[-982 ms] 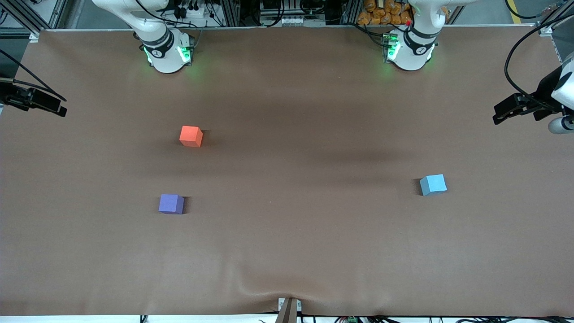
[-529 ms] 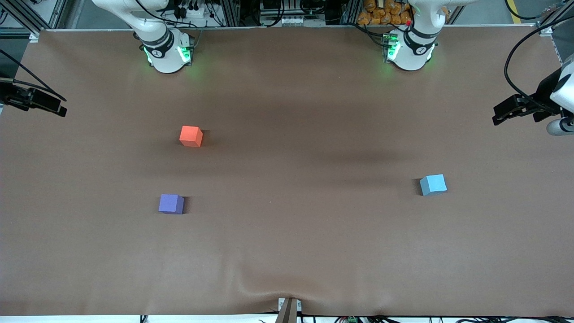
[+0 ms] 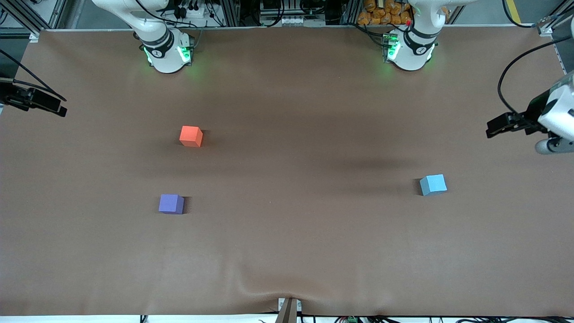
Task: Place blue block between orange and purple blocks
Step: 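Reach the left gripper down over the light blue cube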
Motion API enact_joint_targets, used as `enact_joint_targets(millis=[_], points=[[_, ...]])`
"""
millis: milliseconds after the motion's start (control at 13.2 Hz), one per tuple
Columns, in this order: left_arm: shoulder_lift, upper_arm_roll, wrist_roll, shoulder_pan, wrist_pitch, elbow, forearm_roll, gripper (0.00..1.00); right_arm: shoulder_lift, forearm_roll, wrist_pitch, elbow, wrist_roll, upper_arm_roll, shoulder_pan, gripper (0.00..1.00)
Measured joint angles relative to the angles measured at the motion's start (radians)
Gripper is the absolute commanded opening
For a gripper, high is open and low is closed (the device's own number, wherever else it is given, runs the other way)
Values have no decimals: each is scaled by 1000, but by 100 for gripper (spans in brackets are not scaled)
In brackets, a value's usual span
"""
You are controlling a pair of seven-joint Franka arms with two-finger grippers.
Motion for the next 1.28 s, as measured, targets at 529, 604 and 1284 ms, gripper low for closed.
enact_joint_targets(millis=[529,604,1284], points=[[25,-6,2,-1,294,-238,0,100,0,0,0,0,0,0,0,100],[43,-6,8,-1,333,-259,0,100,0,0,0,0,0,0,0,100],[283,-24,16,-5,587,-278,0,100,0,0,0,0,0,0,0,100]])
